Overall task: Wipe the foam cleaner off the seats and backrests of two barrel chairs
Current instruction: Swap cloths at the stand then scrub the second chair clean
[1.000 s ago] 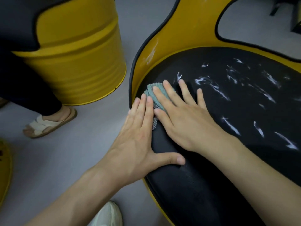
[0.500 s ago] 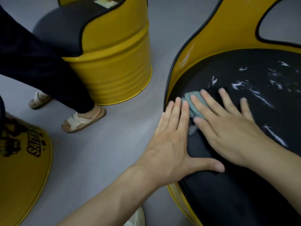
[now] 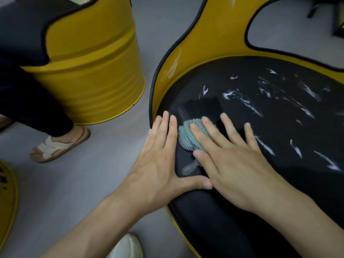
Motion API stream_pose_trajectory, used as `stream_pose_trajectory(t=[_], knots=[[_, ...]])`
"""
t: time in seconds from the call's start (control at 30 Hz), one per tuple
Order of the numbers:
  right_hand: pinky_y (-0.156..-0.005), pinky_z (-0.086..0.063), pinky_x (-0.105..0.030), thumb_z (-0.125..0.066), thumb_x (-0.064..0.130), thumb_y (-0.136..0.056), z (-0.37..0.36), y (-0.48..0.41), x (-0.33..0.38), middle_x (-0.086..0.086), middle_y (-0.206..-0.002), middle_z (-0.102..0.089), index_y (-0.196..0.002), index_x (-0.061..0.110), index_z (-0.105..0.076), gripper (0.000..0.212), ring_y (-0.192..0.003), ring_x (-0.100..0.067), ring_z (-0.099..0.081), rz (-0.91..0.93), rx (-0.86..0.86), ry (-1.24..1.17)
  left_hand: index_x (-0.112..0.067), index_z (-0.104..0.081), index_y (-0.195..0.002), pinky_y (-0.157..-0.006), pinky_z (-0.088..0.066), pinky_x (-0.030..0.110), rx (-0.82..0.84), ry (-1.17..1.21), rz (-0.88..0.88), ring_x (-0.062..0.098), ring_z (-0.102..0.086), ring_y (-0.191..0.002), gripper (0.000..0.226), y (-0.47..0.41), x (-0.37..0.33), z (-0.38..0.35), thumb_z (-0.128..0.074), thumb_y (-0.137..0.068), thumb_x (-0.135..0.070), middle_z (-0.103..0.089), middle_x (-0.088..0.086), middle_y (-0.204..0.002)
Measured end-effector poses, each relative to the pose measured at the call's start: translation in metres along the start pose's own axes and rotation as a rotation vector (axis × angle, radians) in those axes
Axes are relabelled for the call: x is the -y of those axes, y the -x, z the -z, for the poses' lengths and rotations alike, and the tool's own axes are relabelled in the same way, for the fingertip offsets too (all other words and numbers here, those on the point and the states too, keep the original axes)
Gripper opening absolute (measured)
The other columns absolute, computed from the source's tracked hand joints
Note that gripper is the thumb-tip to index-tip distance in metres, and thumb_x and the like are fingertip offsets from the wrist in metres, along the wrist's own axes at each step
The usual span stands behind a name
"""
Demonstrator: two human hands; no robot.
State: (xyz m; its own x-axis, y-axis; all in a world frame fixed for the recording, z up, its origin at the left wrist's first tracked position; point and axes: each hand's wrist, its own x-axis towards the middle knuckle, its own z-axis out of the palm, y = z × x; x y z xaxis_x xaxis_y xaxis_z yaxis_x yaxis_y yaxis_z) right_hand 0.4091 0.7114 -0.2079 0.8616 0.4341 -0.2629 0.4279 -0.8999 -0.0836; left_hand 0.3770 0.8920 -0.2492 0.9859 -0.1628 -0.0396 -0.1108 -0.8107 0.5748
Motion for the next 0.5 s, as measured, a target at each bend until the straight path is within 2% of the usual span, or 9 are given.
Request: stream_pose_trajectory(t=[0.13,0.23,0.4,0.5], knots=[[-0.120,0.011,-0.060,-0.006,0.055,-0.104,0.004,-0.054,0.008,0.011,-0.167,0.018,-0.158,0.039,0.013,0.059,-0.151,-0.023,0.024,-0.010,-0.071,-0.075,-0.031,0.032,-0.150,-0.124,0.009,0.029,-0.002,-0.010,0.002,-0.002,0.037,-0.143,0.141,0.000,-0.001,0.000,-0.035,-0.051,-0.107,0.040,-0.015,-0.159],[-0.120,0.009,-0.061,-0.010,0.052,-0.105,-0.001,-0.055,0.010,0.009,-0.168,0.015,-0.159,0.037,0.010,0.059,-0.152,-0.024,0.022,-0.015,-0.122,-0.094,-0.033,0.032,-0.148,-0.122,0.010,0.026,-0.003,-0.007,-0.003,-0.004,0.036,-0.143,0.140,-0.001,-0.001,0.000,-0.036,-0.051,-0.107,0.039,-0.016,-0.159],[-0.121,0.010,-0.057,0.002,0.051,-0.100,-0.018,0.013,0.002,0.012,-0.166,0.018,-0.157,0.037,0.016,0.060,-0.151,-0.020,0.025,-0.056,-0.144,-0.120,-0.028,0.024,-0.156,-0.121,0.008,0.024,-0.009,-0.012,-0.004,-0.003,0.034,-0.145,0.147,0.000,0.000,0.000,-0.033,-0.048,-0.110,0.037,-0.020,-0.159],[-0.122,0.008,-0.055,0.006,0.051,-0.094,-0.021,0.030,0.005,0.008,-0.168,0.013,-0.159,0.034,0.011,0.067,-0.152,-0.019,0.024,-0.101,-0.125,-0.127,-0.026,0.021,-0.157,-0.121,0.008,0.024,-0.008,-0.023,0.000,-0.003,0.032,-0.146,0.149,-0.001,0.001,0.000,-0.030,-0.047,-0.112,0.036,-0.021,-0.159]])
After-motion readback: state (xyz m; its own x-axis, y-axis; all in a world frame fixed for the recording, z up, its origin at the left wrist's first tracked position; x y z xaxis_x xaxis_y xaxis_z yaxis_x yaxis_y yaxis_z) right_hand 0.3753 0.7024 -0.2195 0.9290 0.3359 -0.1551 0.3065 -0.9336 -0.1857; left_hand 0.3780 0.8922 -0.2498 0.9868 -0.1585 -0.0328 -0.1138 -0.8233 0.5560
